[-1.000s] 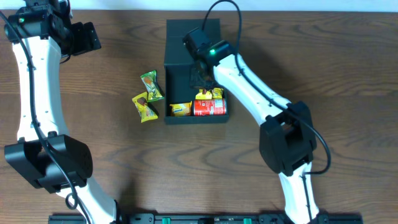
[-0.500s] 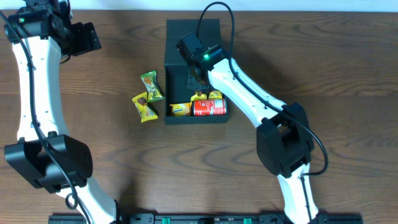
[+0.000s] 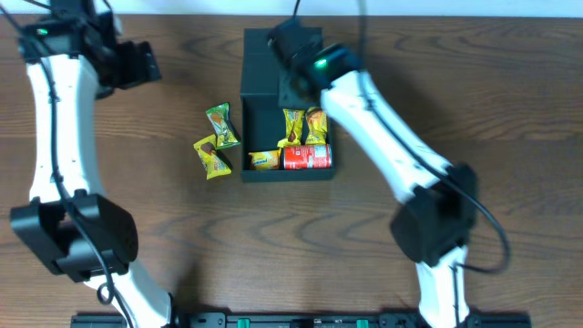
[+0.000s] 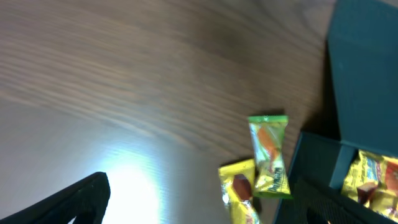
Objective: Pack container
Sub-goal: 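Open the right gripper and retract it to the back right, then move the left gripper to the green-topped packet left of box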
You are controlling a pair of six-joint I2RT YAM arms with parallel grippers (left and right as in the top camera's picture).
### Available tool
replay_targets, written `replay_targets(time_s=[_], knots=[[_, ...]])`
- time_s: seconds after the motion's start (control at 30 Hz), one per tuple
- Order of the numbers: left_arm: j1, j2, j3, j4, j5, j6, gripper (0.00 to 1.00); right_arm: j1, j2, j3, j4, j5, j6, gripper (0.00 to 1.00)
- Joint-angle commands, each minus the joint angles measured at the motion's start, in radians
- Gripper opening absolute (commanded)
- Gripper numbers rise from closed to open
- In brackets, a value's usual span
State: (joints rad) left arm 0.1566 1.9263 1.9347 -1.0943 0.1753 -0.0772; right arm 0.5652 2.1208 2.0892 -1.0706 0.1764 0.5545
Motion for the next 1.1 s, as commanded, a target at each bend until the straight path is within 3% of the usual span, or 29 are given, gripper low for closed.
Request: replay_targets(time_s=[0.0,0.3,0.43,0.5,0.6,0.87,1.07], knots=[[-0.078,0.018,-0.124,0.055,0.062,-0.003,0.96,-0.077,-0.173,0.053,-0.002,0.109,-0.059,0.52],[-0.249,0.045,-0.342,0.396,0.061,-0.123,0.95,-0.282,-0.256,0.052,-0.119,0.103,-0.054,0.47],[-0.272,0.122,-0.354,0.396,0.058,-0.179,1.0,-0.298,-0.256,0.051,-0.153,0.105,-0.055,0.45],[-0.271,0.161,-0.354,0.392,0.058,-0.193,0.91,-0.298,-0.256,0.051,-0.158,0.105,-0.055,0.45],[-0.27,0.172,-0.354,0.393,0.058,-0.209,0.89,-0.298,-0.256,0.051,-0.161,0.105,-0.055,0.45],[-0.269,0.048,-0.352,0.407,0.051,-0.223,0.89,-0.298,-0.256,0.051,-0.156,0.113,-0.056,0.46],[-0.268,-0.051,-0.352,0.371,-0.107,-0.241,0.89,-0.298,-0.256,0.051,-0.157,0.113,-0.056,0.46]])
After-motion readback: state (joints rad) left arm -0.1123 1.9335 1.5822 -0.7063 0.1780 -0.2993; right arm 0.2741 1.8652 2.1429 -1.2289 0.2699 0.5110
